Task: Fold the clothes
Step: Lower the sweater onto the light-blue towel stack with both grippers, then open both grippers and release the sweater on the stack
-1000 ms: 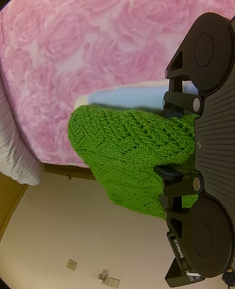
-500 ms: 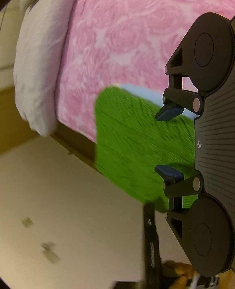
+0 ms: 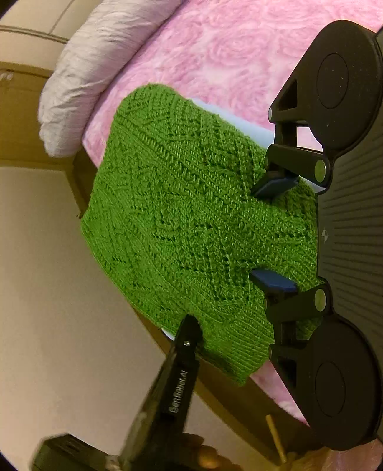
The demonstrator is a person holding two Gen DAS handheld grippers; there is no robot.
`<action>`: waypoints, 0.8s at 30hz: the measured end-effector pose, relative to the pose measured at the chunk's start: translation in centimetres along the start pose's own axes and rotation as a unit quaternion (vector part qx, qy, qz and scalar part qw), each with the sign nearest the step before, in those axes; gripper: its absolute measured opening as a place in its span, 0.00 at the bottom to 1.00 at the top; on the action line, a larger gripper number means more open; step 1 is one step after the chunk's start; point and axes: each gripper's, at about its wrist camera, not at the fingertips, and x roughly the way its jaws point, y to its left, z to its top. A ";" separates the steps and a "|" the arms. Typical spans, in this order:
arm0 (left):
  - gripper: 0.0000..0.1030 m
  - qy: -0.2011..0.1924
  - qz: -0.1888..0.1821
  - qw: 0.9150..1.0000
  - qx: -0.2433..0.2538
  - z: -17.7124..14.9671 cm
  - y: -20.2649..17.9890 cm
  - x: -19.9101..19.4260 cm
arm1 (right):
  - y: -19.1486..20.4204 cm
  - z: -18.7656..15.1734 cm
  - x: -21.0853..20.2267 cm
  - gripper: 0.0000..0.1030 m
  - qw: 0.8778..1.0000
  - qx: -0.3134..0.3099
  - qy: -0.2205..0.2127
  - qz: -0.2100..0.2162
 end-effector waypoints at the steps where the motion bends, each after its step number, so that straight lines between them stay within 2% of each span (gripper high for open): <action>1: 0.03 -0.002 -0.001 1.000 -0.005 0.3 -0.3 -0.5 | -0.2 0.2 -0.5 0.56 1.000 0.011 -0.001 0.002; 7: 0.01 -0.034 -0.037 0.999 0.004 1.7 -2.3 -3.1 | -1.8 0.9 -4.4 0.56 0.996 0.071 -0.054 -0.004; 9: 0.01 -0.027 -0.029 0.999 0.015 1.4 -2.7 -2.4 | -1.9 0.8 -4.4 0.56 0.995 0.079 -0.058 0.002; 11: 0.02 -0.012 -0.015 1.000 0.019 0.8 -2.5 -1.2 | -1.7 0.6 -3.9 0.56 0.995 0.082 -0.052 0.010; 14: 0.02 -0.014 -0.019 1.000 -0.003 -0.9 -0.9 -0.3 | -0.5 0.1 -2.1 0.56 0.998 0.060 -0.021 0.011; 16: 0.03 -0.010 -0.023 0.999 -0.022 -1.7 0.2 0.1 | 0.7 -0.4 -1.1 0.56 0.999 0.035 -0.002 -0.005; 18: 0.03 -0.010 -0.014 1.000 -0.012 -1.8 -0.1 0.1 | 2.0 -0.8 -0.1 0.58 1.000 0.009 0.017 -0.023; 21: 0.03 -0.011 0.000 1.000 -0.001 -1.5 -0.8 0.0 | 2.1 -1.0 0.0 0.59 0.999 0.009 0.020 -0.025; 24: 0.02 -0.011 0.007 0.999 -0.031 -1.3 -1.2 -0.8 | 1.2 -0.6 -0.9 0.60 0.999 0.024 0.018 -0.011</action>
